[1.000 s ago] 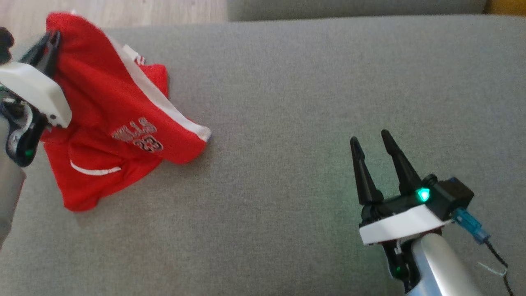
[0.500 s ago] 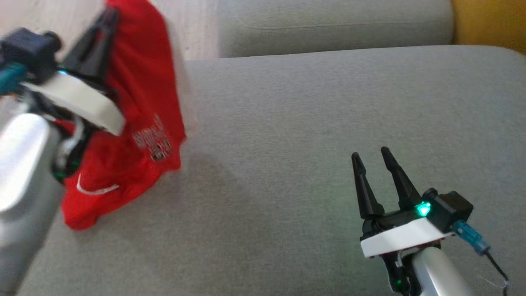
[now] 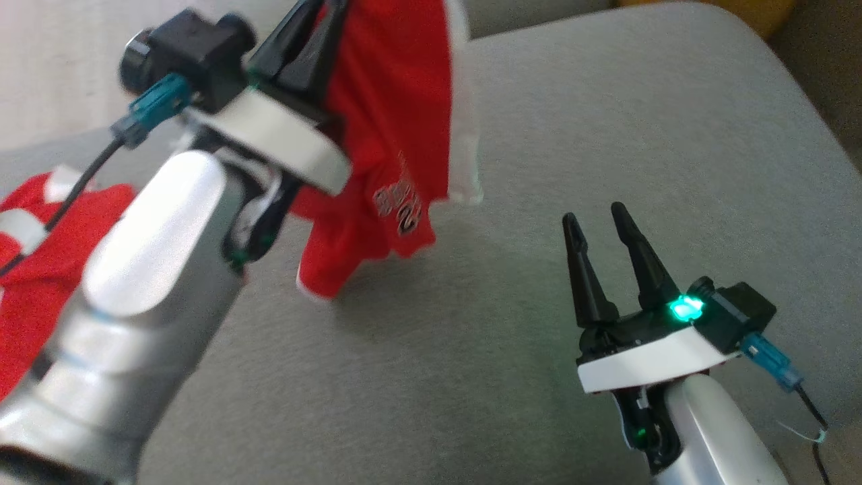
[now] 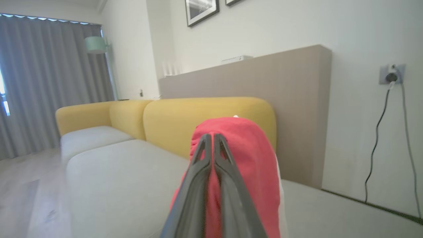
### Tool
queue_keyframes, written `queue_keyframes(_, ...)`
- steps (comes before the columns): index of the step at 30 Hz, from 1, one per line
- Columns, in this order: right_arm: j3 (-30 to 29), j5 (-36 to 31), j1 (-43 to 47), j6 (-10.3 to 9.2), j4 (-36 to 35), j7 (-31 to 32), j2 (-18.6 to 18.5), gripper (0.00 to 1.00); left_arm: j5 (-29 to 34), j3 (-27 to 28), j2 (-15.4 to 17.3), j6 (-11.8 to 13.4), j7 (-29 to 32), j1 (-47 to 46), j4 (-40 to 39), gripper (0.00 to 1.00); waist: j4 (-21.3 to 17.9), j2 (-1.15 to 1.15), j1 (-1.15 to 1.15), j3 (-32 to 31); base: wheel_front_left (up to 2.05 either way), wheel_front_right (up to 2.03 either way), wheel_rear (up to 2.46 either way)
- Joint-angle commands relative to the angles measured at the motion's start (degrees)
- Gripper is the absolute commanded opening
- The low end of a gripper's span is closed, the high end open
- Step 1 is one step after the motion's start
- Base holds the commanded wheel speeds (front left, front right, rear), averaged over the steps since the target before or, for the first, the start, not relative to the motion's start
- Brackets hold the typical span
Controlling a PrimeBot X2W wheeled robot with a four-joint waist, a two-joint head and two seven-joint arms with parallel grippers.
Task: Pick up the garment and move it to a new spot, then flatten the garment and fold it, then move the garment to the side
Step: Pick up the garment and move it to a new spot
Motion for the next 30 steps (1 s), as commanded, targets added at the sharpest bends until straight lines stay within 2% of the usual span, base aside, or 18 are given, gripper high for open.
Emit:
queue_keyframes(1,1.7,0.7,-2.2,-0.04,-2.3,-0.6,-0.2,1.00,0.4,2.1,-0.5,0.3,-1.5,-5.0,-0.9,0.00,-4.7,0.00,-0.01,2.0,0.00,0.00,0.00)
queue_keyframes(6,1.7,1.5,-2.9,-0.04,-3.1,-0.6,-0.2,1.00,-0.4,3.4,-6.7,0.7,-8.3,-8.4,2.5,0.00,-7.6,0.00,-0.01,3.0,0.00,0.00,0.00)
queue_keyframes(10,0.3,1.6,-2.8,-0.04,-3.4,-0.6,-0.2,1.00,-1.4,3.7,-8.6,0.1,-11.5,-7.5,6.5,0.00,-7.4,0.00,-0.01,3.3,0.00,0.00,0.00)
queue_keyframes(11,-0.2,1.6,-2.6,-0.04,-3.5,-0.6,-0.2,1.00,-2.2,3.8,-8.8,-0.1,-11.7,-6.5,7.8,0.36,-7.0,0.00,-0.01,3.3,0.00,0.00,0.00)
queue_keyframes(12,-0.7,1.5,-2.5,-0.04,-3.6,-0.6,-0.2,1.00,-2.6,3.7,-8.6,-0.5,-12.0,-5.4,8.9,1.00,-6.5,0.00,-0.01,3.4,0.00,0.00,0.00)
queue_keyframes(18,-2.8,0.6,-1.5,-0.04,-3.5,-0.6,-0.2,1.00,-0.8,2.2,-4.3,0.2,-14.6,3.5,14.5,1.00,-1.9,0.00,-0.01,2.9,0.00,0.00,0.00)
queue_keyframes(21,-3.7,-0.4,-0.9,-0.04,-3.2,-0.6,-0.2,1.00,-1.2,3.2,-2.4,1.0,-16.0,8.6,15.7,1.00,0.9,0.00,-0.01,2.2,0.00,0.00,0.00)
queue_keyframes(26,-4.6,-2.4,0.3,-0.04,-2.7,-0.6,-0.2,1.00,-0.5,5.8,0.9,2.0,-17.4,16.4,14.1,1.00,5.3,0.00,-0.01,0.1,0.00,0.00,0.00)
queue_keyframes(30,-5.2,-3.6,1.4,-0.04,-2.3,-0.6,-0.2,1.00,0.6,8.0,1.8,2.3,-17.6,21.2,11.0,1.00,7.6,0.00,-0.01,-1.4,0.00,0.00,0.00)
